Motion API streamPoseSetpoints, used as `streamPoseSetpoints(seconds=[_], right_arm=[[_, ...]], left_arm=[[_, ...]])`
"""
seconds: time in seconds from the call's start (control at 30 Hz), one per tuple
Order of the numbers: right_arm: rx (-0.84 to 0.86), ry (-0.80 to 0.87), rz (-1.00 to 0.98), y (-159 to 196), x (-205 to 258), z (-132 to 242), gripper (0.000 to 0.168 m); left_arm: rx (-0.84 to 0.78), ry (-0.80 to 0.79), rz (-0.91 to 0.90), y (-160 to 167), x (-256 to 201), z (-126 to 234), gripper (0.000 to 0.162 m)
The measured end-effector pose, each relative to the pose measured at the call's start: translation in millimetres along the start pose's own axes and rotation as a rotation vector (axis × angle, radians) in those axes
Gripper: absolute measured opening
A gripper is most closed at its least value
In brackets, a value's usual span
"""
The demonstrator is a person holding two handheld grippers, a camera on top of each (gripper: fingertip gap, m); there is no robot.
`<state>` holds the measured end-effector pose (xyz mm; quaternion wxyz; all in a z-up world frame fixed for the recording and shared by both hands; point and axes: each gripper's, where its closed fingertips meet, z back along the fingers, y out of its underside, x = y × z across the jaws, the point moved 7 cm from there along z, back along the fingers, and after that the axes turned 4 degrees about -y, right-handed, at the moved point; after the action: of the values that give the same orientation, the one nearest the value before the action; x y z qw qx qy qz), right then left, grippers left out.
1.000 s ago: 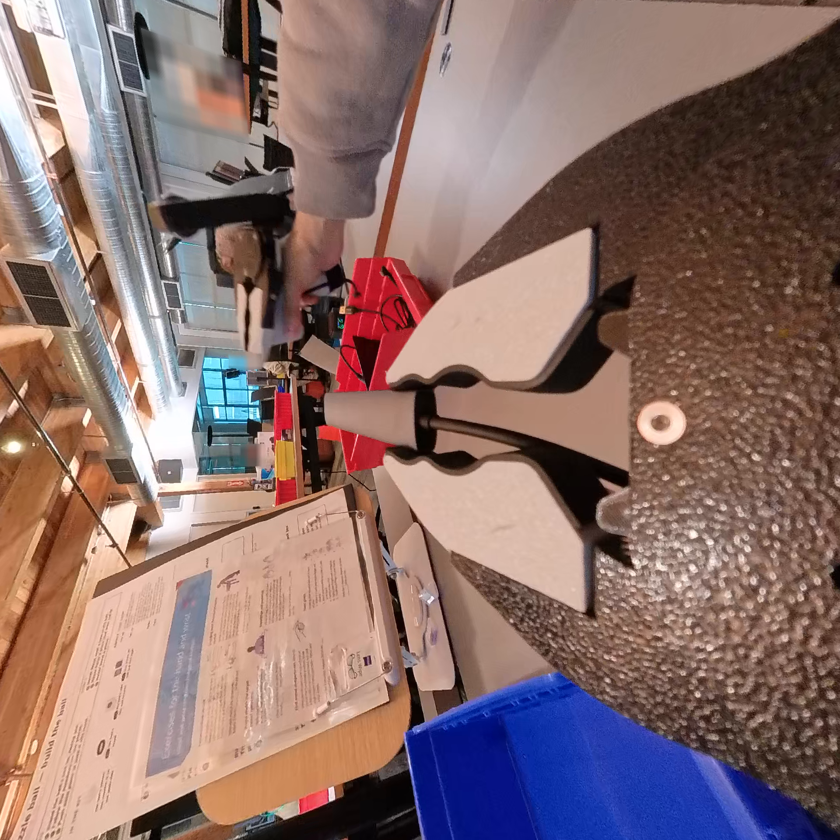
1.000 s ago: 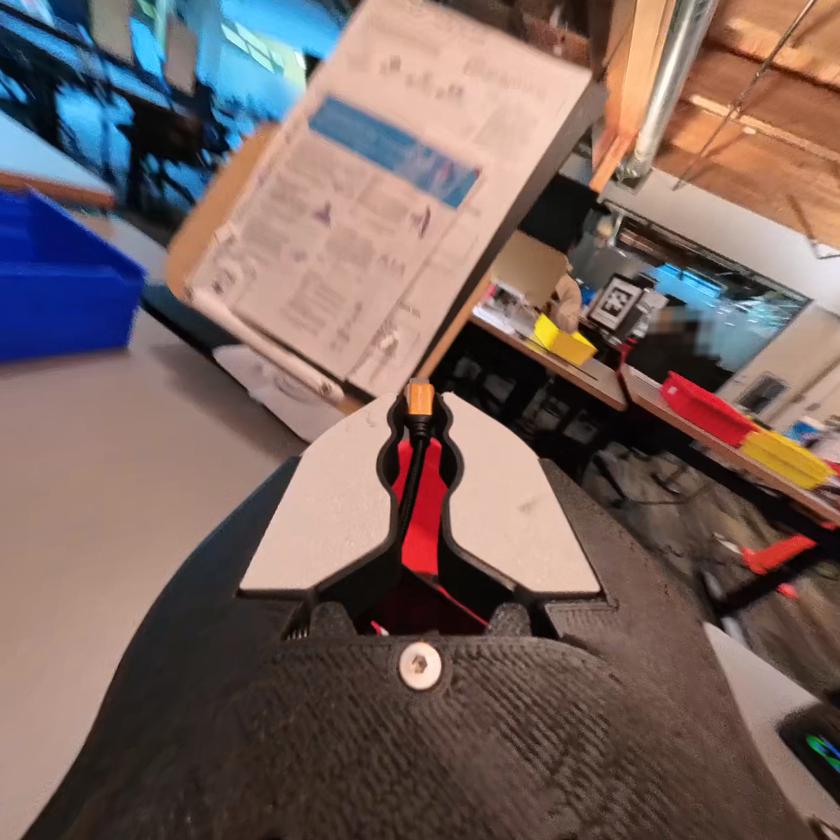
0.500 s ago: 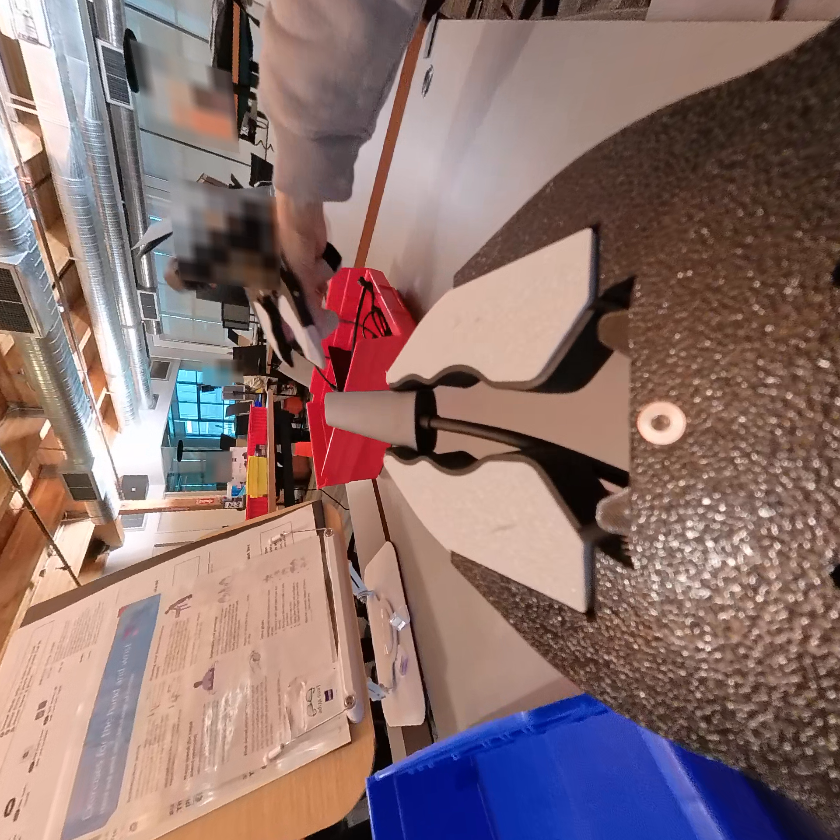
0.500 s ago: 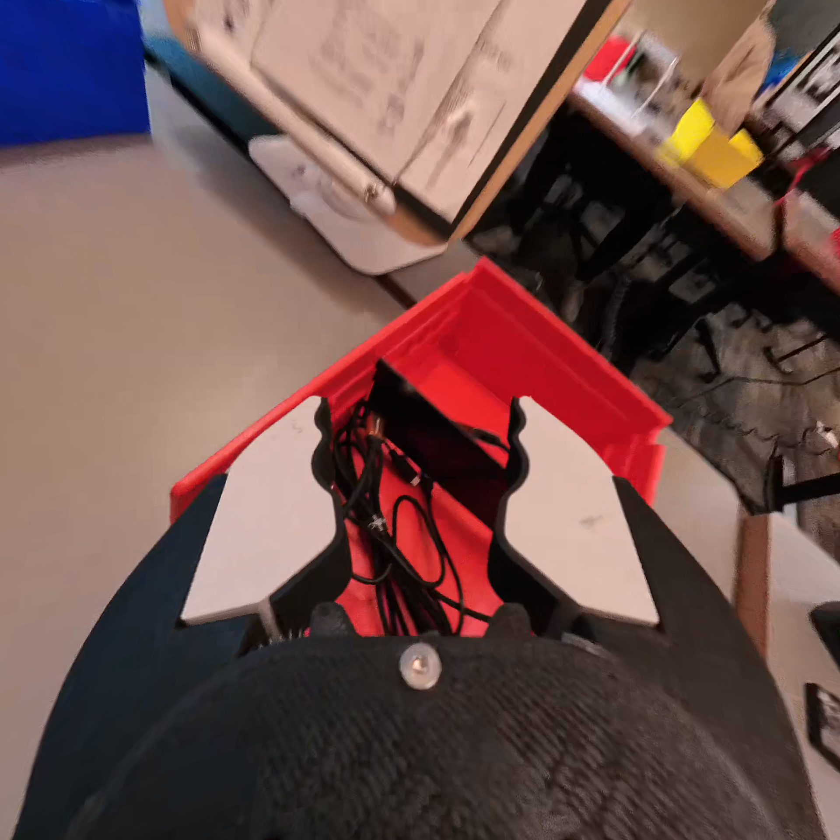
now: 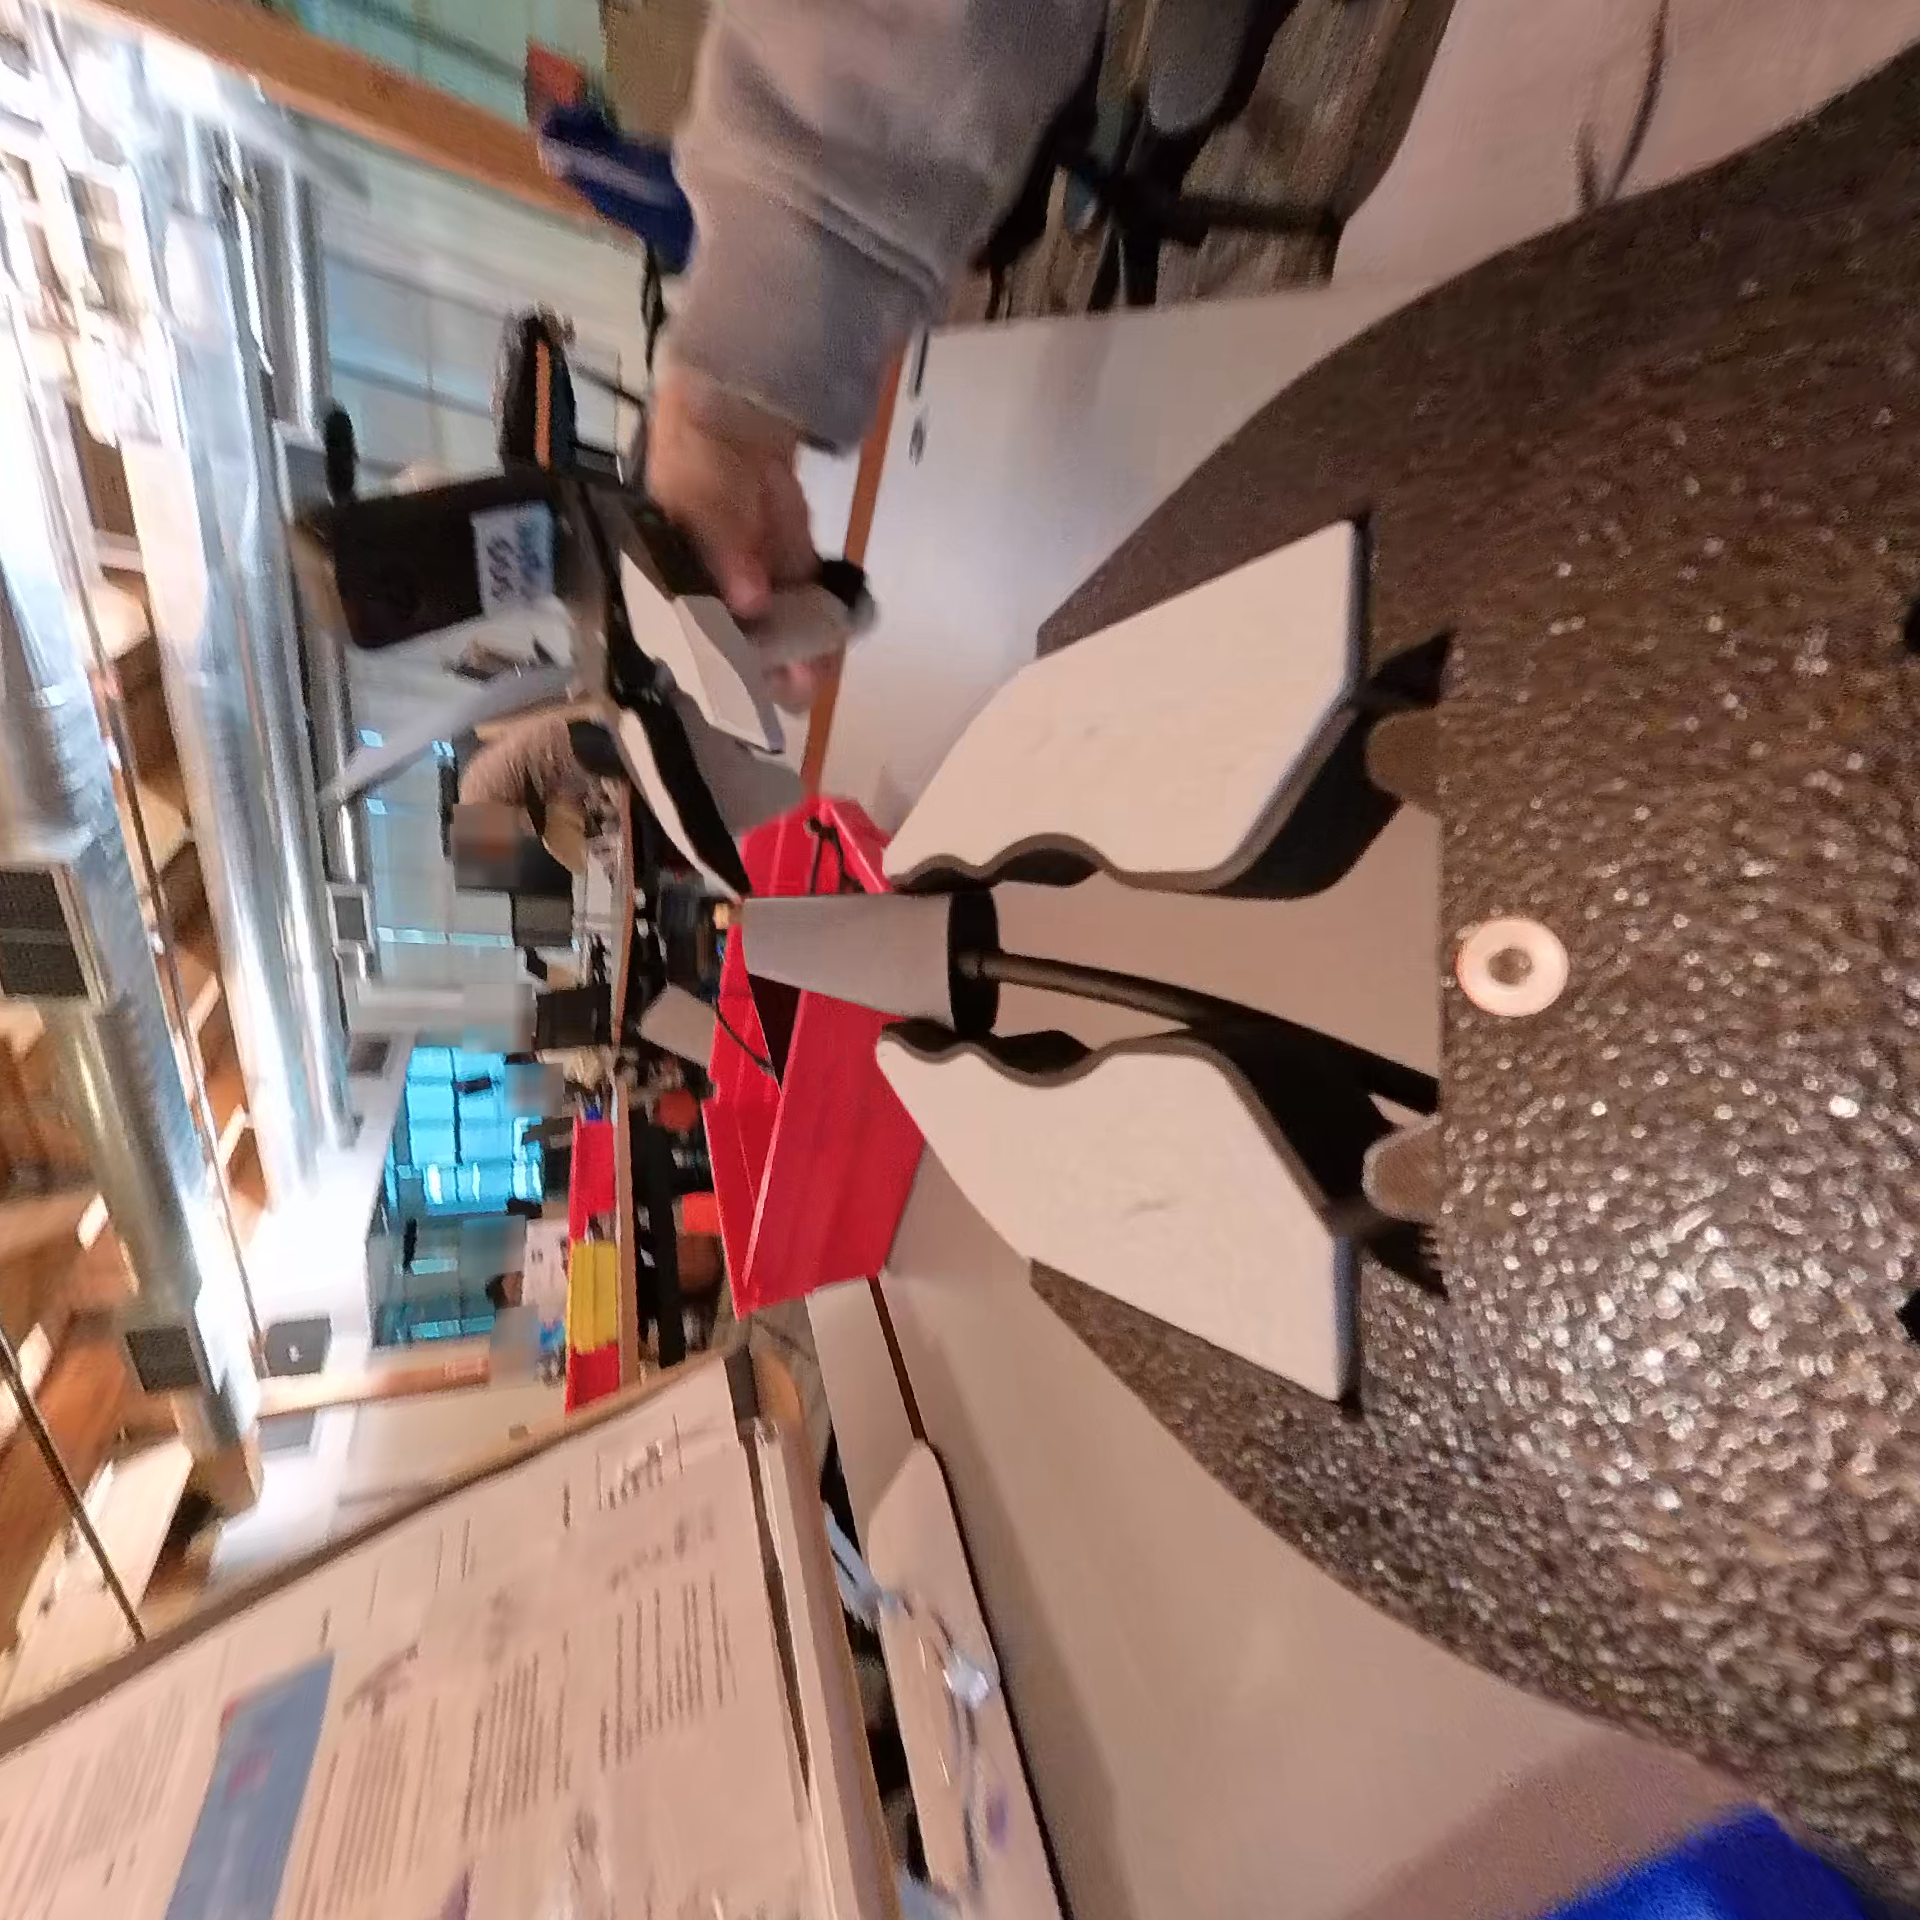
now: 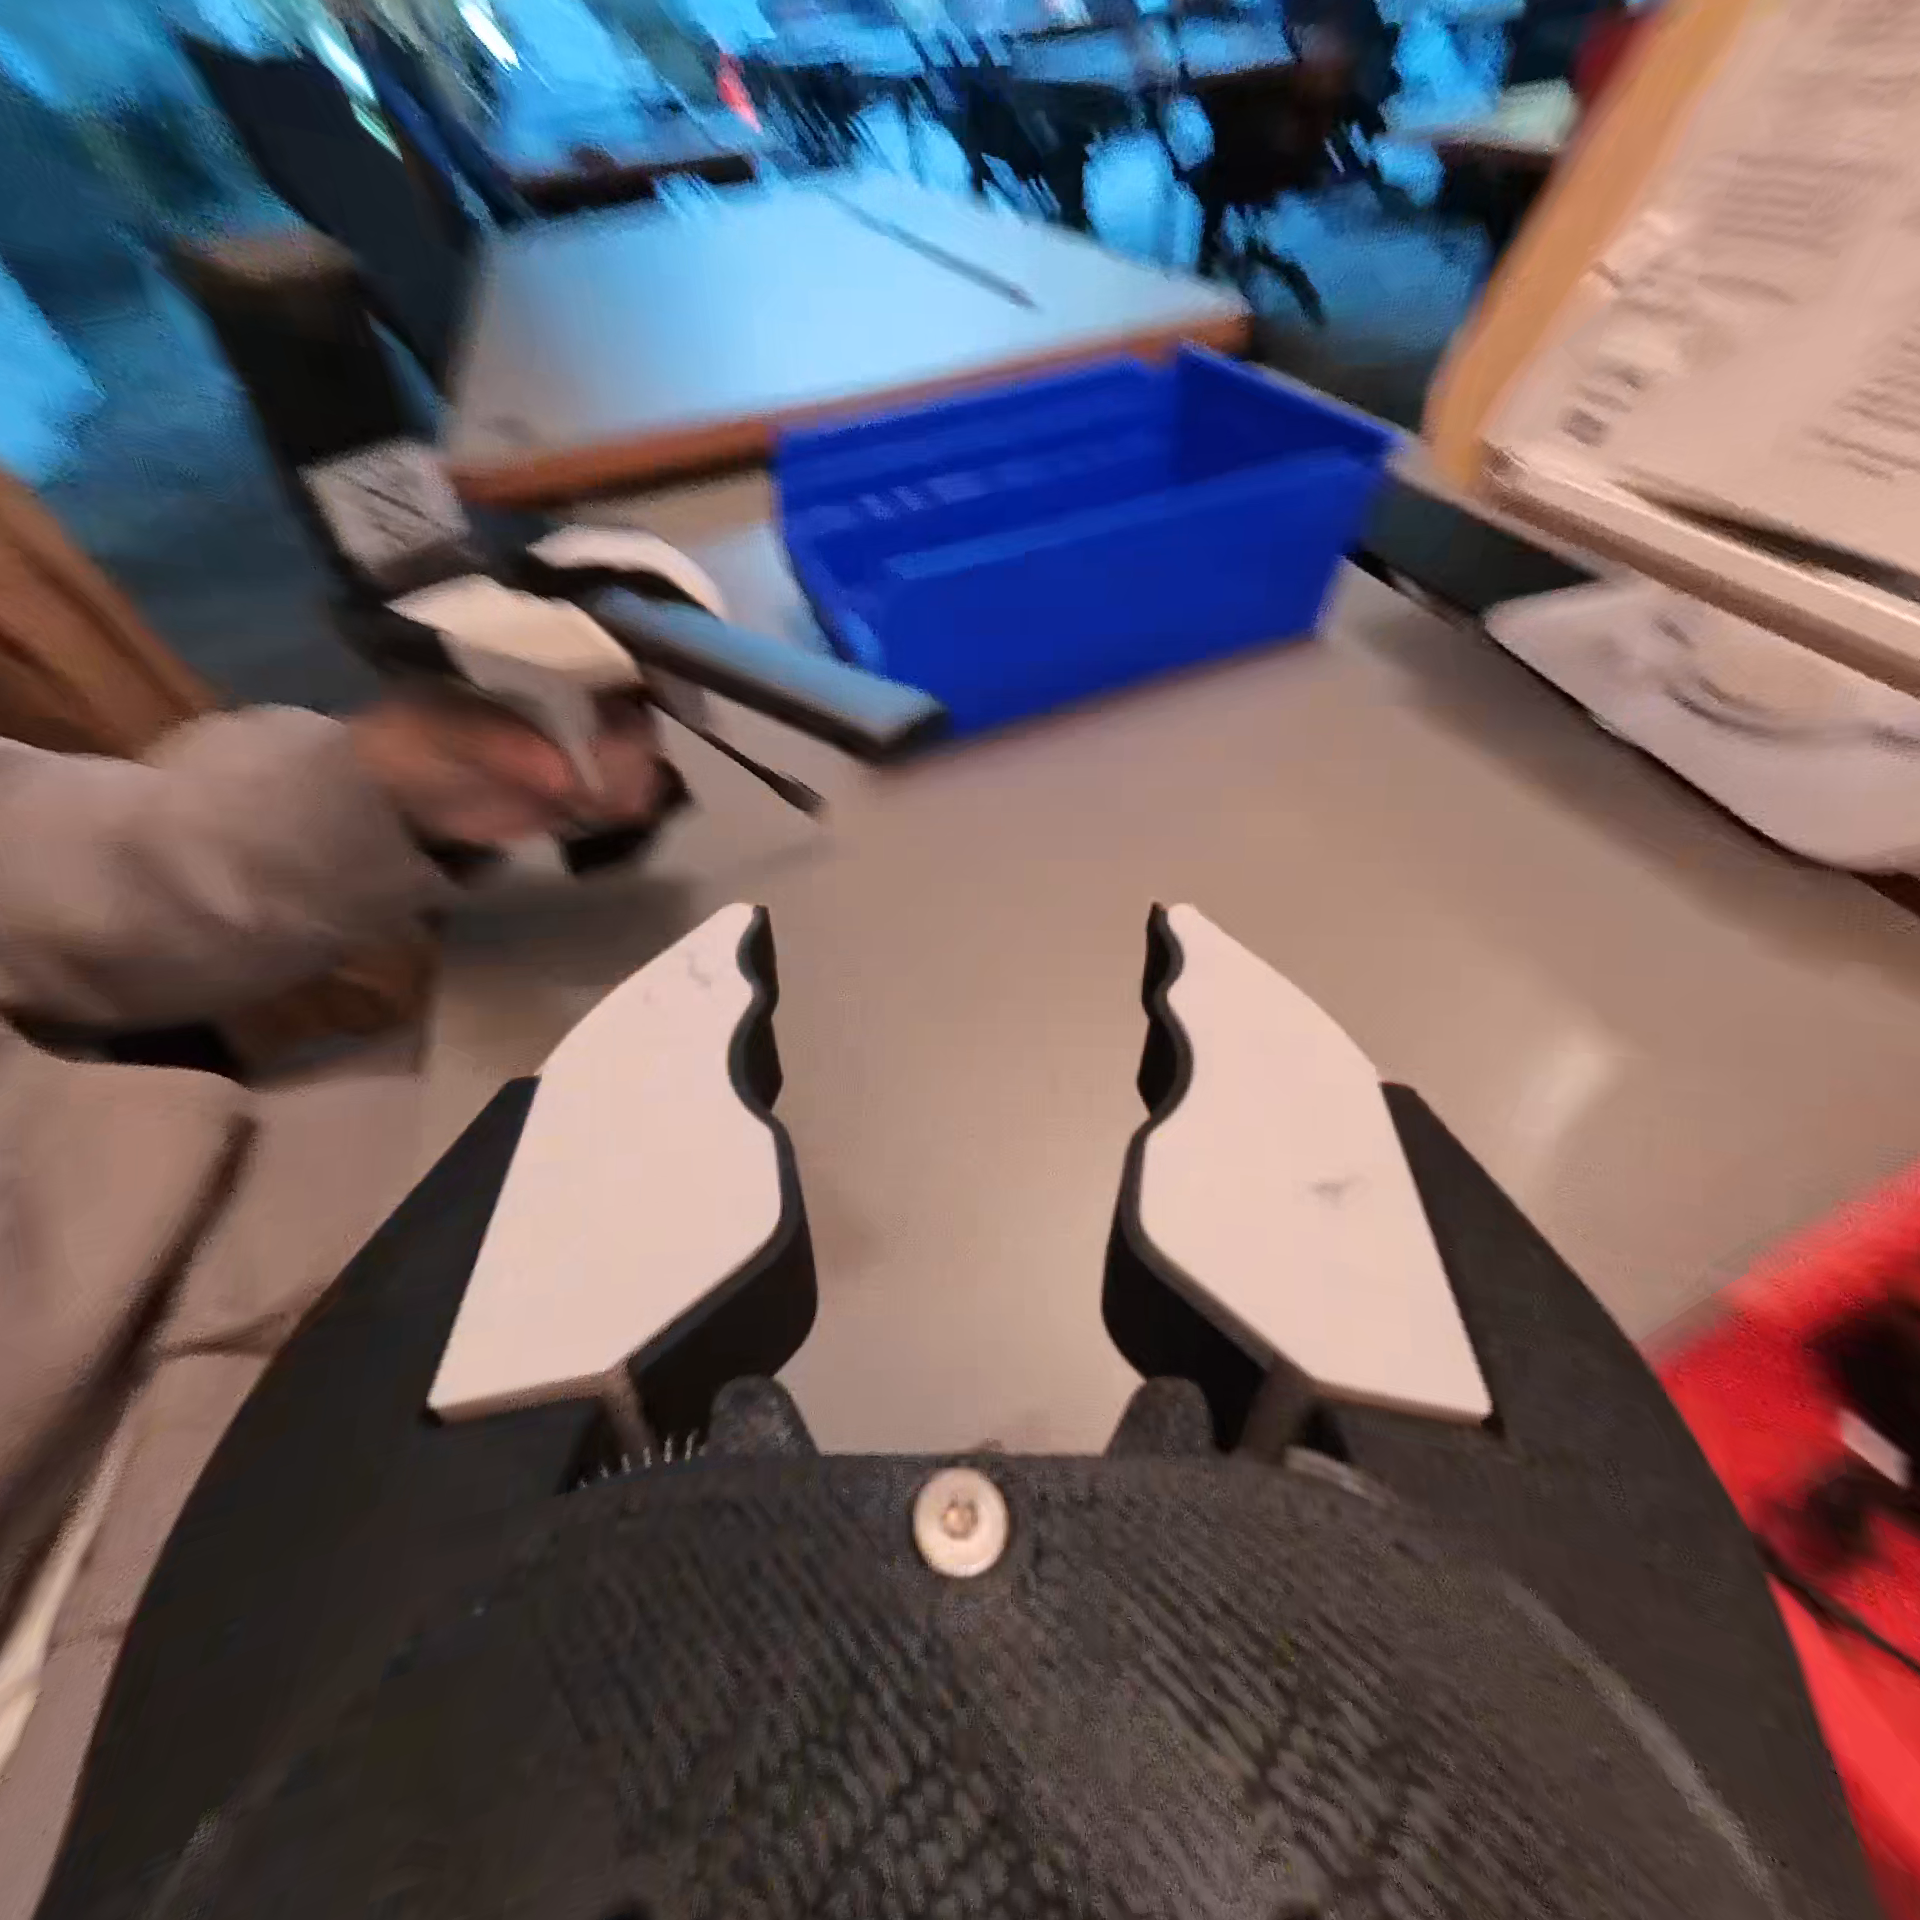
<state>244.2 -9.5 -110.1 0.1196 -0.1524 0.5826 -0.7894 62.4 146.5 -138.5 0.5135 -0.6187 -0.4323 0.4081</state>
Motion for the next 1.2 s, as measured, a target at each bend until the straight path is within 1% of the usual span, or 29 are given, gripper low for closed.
streamPoseSetpoints(seconds=[0.07, 0.13, 0.17, 0.23, 0.27, 0.3, 0.33, 0.37, 0.5, 0.67, 0.7, 0.77, 0.87, 0.9, 0.93, 0.97, 1.0, 1.07, 1.1, 1.13, 1.2], right_arm=[[-0.117, -0.106, 0.050, -2, 27, -18, 0.072], [-0.188, -0.190, 0.087, -7, 44, -26, 0.073], [-0.204, -0.233, 0.093, -8, 49, -27, 0.068], [-0.188, -0.332, 0.104, -8, 54, -25, 0.050], [-0.175, -0.368, 0.093, -8, 56, -24, 0.044], [-0.159, -0.401, 0.074, -7, 58, -24, 0.044], [-0.142, -0.432, 0.060, -6, 60, -23, 0.040], [-0.128, -0.457, 0.054, -5, 63, -23, 0.033], [-0.074, -0.445, 0.065, -2, 64, -24, 0.024], [-0.007, -0.404, 0.139, -6, 64, -24, 0.024], [0.006, -0.400, 0.156, -8, 65, -23, 0.024], [0.059, -0.355, 0.208, -16, 60, -18, 0.024], [0.097, -0.255, 0.288, -42, 42, 8, 0.024], [0.099, -0.215, 0.306, -55, 33, 20, 0.024], [0.102, -0.194, 0.318, -68, 24, 33, 0.024], [0.092, -0.130, 0.334, -83, 12, 46, 0.024], [0.093, -0.019, 0.348, -98, -4, 59, 0.024], [0.135, 0.197, 0.350, -121, -41, 84, 0.024], [0.163, 0.319, 0.343, -128, -62, 96, 0.024], [0.202, 0.405, 0.333, -132, -81, 106, 0.023], [0.307, 0.483, 0.266, -128, -117, 118, 0.023]], left_arm=[[-0.027, 0.120, 0.028, -1, -9, -1, 0.024], [-0.042, 0.222, 0.045, -2, -16, 0, 0.024], [-0.046, 0.258, 0.041, -2, -19, 1, 0.024], [-0.045, 0.322, 0.026, -1, -23, 2, 0.024], [-0.043, 0.346, 0.019, 0, -25, 2, 0.023], [-0.041, 0.366, 0.012, 0, -27, 2, 0.024], [-0.042, 0.379, 0.005, 1, -28, 2, 0.024], [-0.045, 0.384, 0.004, 2, -29, 2, 0.024], [-0.050, 0.401, 0.019, 4, -31, 1, 0.024], [-0.056, 0.384, 0.009, 6, -31, 0, 0.024], [-0.074, 0.362, 0.006, 6, -31, 0, 0.032], [-0.121, 0.234, -0.002, 1, -25, -1, 0.068], [-0.127, 0.093, -0.067, -5, -16, 1, 0.096], [-0.127, 0.038, -0.095, -6, -12, 2, 0.102], [-0.134, -0.022, -0.124, -7, -8, 3, 0.104], [-0.144, -0.074, -0.153, -6, -5, 4, 0.104], [-0.146, -0.095, -0.174, -4, -3, 5, 0.103], [-0.118, -0.080, -0.164, 3, -2, 3, 0.101], [-0.103, -0.075, -0.143, 7, 0, 1, 0.101], [-0.095, -0.065, -0.121, 10, 0, 0, 0.100], [-0.080, -0.055, -0.098, 15, 2, 0, 0.096]])
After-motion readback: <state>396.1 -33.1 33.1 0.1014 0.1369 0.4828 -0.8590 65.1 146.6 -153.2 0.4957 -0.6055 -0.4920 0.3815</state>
